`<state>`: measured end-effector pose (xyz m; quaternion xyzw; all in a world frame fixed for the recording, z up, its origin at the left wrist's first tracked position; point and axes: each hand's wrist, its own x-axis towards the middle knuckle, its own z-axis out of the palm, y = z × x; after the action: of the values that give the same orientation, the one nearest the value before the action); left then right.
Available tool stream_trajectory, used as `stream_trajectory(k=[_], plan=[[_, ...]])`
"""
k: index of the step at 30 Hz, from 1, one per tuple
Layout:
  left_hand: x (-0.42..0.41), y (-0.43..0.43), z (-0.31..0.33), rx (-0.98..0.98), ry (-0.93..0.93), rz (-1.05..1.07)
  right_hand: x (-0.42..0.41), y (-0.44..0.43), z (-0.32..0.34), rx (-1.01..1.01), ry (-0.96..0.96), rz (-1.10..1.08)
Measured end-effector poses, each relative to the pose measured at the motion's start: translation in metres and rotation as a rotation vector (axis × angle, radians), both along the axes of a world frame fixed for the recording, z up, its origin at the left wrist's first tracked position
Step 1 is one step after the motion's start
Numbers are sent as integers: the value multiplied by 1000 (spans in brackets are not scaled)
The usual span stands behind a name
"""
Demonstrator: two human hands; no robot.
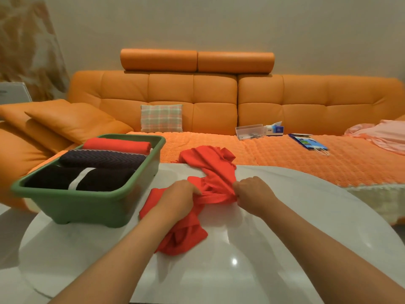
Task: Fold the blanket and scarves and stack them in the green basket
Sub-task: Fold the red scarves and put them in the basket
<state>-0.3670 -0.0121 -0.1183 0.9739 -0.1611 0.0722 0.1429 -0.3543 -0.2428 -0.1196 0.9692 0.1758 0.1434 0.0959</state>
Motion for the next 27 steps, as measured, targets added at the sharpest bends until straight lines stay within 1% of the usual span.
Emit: stream_trajectory(k=[1,2,3,5,6,7,8,10,11,12,13,15,18,20,22,23,25,26,27], plan=[[-2,-6,5,18,-27,3,-12,-2,4,-9,114,-25],[-4,-12,11,58,-13,2,-24,-5,8,7,258,-23],[-6,-16,15,113,47,-10,-37,-6,13,52,416,-19],[-10,-24,19,213,270,-75,-59,-8,20,180,718,-13],[-14,-28,20,261,364,-103,-65,-11,23,265,805,-10],[-17,-31,20,274,414,-114,-68,-14,24,356,807,-5],[-19,-33,20,247,421,-120,-66,-17,23,461,734,0],[-22,-38,20,154,310,-154,-55,-21,15,633,456,-32],[-23,-40,18,111,238,-184,-47,-21,10,665,312,-52],[-22,-40,15,82,198,-220,-40,-18,5,670,210,-68],[-21,-41,10,82,191,-257,-33,-14,0,657,161,-69],[-19,-39,-3,173,240,-303,-17,-2,-8,589,177,-38],[-17,-34,-14,298,331,-277,3,17,-21,515,317,-48],[-16,-31,-13,294,341,-249,13,21,-28,374,339,-75],[-13,-29,-11,273,343,-198,15,19,-29,221,270,-50],[-12,-29,-9,272,348,-171,14,16,-25,227,216,-38],[-8,-28,-8,314,338,-110,12,6,-16,388,90,-81],[-5,-29,-8,352,330,-85,11,-2,-10,452,38,-165],[-3,-30,-8,392,325,-68,10,-11,-4,427,-27,-249]])
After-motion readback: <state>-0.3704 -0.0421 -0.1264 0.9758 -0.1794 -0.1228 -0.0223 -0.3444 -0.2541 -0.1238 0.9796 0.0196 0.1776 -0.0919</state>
